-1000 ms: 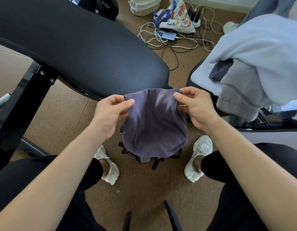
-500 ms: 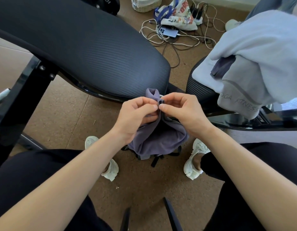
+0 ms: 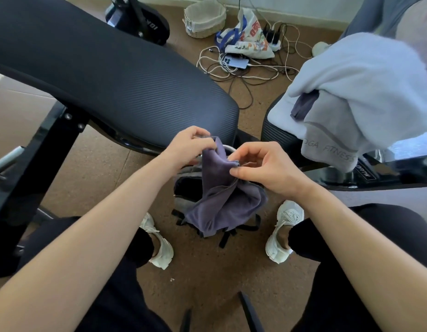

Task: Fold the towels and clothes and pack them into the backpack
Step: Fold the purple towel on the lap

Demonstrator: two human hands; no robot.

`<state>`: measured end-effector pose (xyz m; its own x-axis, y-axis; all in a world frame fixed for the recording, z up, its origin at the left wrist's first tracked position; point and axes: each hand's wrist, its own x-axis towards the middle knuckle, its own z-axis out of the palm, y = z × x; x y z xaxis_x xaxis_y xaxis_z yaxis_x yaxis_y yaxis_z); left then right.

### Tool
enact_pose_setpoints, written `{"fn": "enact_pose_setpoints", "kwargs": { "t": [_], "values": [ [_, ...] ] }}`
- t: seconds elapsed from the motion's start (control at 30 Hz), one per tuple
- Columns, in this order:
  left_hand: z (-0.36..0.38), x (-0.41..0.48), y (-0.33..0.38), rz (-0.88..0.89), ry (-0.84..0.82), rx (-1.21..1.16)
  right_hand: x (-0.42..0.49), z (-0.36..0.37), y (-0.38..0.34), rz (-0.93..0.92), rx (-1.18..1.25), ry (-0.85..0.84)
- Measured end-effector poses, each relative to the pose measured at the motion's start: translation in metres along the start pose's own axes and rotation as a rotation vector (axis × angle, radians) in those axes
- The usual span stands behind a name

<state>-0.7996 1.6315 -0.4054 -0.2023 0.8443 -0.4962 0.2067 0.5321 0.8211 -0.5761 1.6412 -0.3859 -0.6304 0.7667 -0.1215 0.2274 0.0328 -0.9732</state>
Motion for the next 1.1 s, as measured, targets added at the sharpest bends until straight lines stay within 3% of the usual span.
{"fn": "enact_pose_setpoints", "kwargs": {
  "t": [0.1, 0.2, 0.37, 0.57, 0.73, 0.93, 1.1],
  "values": [
    [0.007, -0.012, 0.014, -0.018, -0.128, 0.226, -0.015, 0.000, -0.007, -0.022, 0.029, 0.017],
    [0.001, -0.025, 0.018, 0.047, -0.084, 0.387, -0.032, -0.001, -0.018, -0.046, 0.050, 0.048],
    [-0.026, -0.060, 0.050, 0.095, 0.094, 0.191, -0.051, -0.014, -0.040, -0.070, 0.109, 0.294],
    [-0.038, -0.113, 0.098, 0.312, 0.237, 0.007, -0.055, -0.021, -0.086, -0.136, -0.013, 0.521],
    [-0.044, -0.132, 0.106, 0.314, 0.037, -0.166, -0.056, -0.017, -0.106, -0.111, 0.102, 0.446],
    [-0.050, -0.134, 0.095, 0.440, 0.045, -0.224, -0.052, -0.015, -0.110, -0.107, 0.157, 0.435],
    [-0.056, -0.116, 0.089, 0.591, 0.139, 0.006, -0.025, -0.018, -0.107, -0.081, 0.109, 0.451]
  ]
}}
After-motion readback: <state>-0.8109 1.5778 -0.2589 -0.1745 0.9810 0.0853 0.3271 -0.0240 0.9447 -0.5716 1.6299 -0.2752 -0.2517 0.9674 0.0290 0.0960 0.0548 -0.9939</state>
